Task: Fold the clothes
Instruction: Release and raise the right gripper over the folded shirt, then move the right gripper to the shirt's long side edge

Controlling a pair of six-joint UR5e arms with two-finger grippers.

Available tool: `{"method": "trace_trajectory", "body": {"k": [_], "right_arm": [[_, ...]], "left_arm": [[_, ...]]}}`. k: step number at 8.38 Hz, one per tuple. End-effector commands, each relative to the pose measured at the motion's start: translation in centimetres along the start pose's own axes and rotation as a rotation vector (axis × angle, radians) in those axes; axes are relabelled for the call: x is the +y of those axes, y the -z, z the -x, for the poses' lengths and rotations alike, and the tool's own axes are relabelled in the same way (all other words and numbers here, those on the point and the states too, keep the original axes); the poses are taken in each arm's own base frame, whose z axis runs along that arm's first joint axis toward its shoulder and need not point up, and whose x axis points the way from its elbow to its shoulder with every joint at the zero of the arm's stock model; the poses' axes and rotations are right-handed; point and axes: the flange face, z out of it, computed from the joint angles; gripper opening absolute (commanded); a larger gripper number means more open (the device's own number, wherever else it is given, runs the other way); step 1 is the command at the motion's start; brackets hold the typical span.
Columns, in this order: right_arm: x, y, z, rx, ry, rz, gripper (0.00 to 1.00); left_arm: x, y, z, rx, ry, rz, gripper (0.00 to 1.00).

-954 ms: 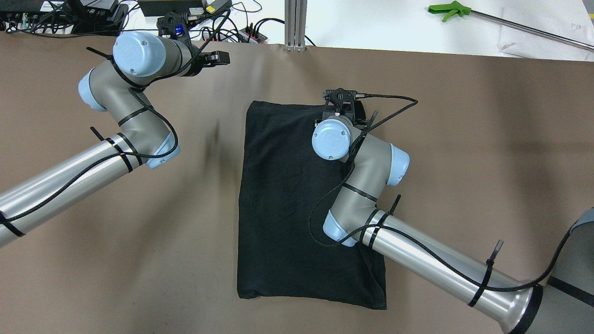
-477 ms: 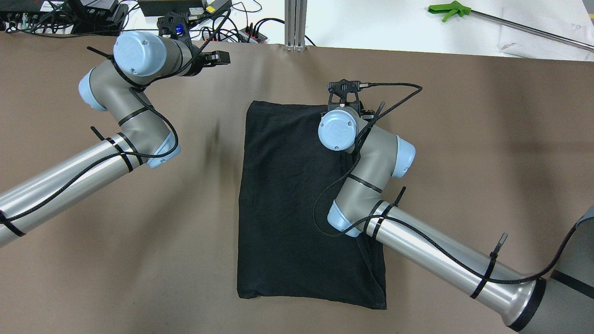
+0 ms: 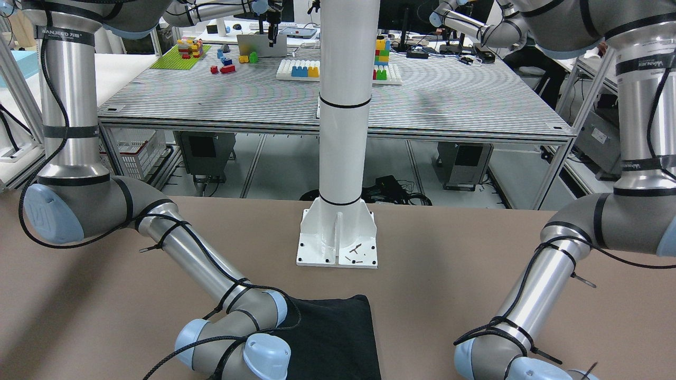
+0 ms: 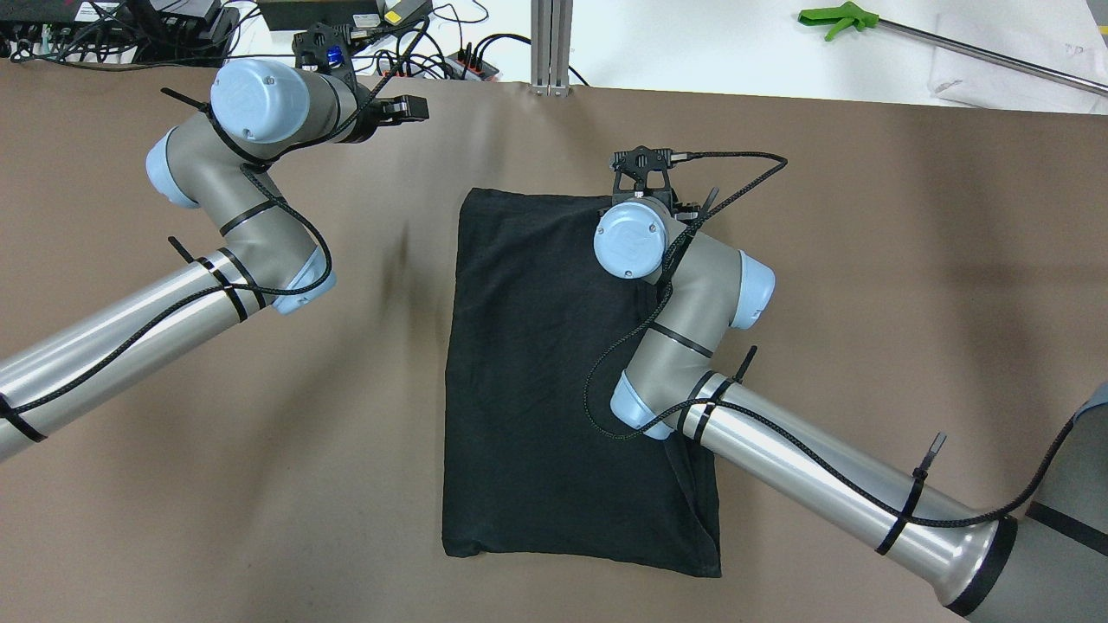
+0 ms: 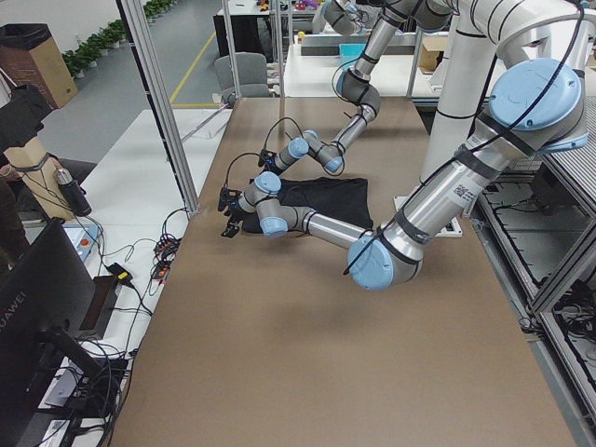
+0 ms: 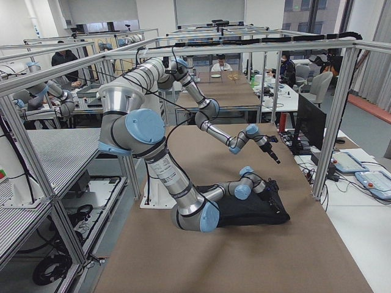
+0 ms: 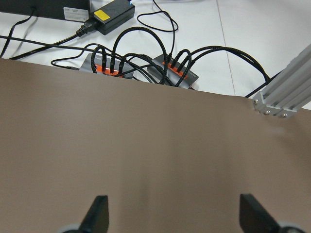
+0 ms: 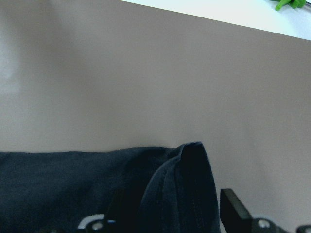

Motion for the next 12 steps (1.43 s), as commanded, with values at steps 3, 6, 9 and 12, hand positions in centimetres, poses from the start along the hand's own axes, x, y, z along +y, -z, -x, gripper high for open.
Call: {"method": "trace_trajectory", "body": {"k": [3, 6, 9, 12], "right_arm": [[0.9, -1.3, -0.3, 0.023, 0.013, 0.012, 0.70], [-0.8, -3.1, -5.4, -0.034, 0.079, 0.049, 0.69], [-0.4, -8.4, -21.1, -0.076, 0.231, 0.075, 0.69], [-8.3, -2.6, -15.9, -0.156, 0.176, 0.167, 0.72]], "left_arm": [[0.0, 0.1, -0.2, 0.003, -0.002, 0.000, 0.95], [0.1, 0.0, -0.4, 0.000, -0.003, 0.003, 0.95], [-0.3, 0.2, -1.6, 0.012, 0.005, -0.002, 0.95], [-0.4, 0.3, -1.6, 0.010, 0.006, -0.003, 0.95]]}}
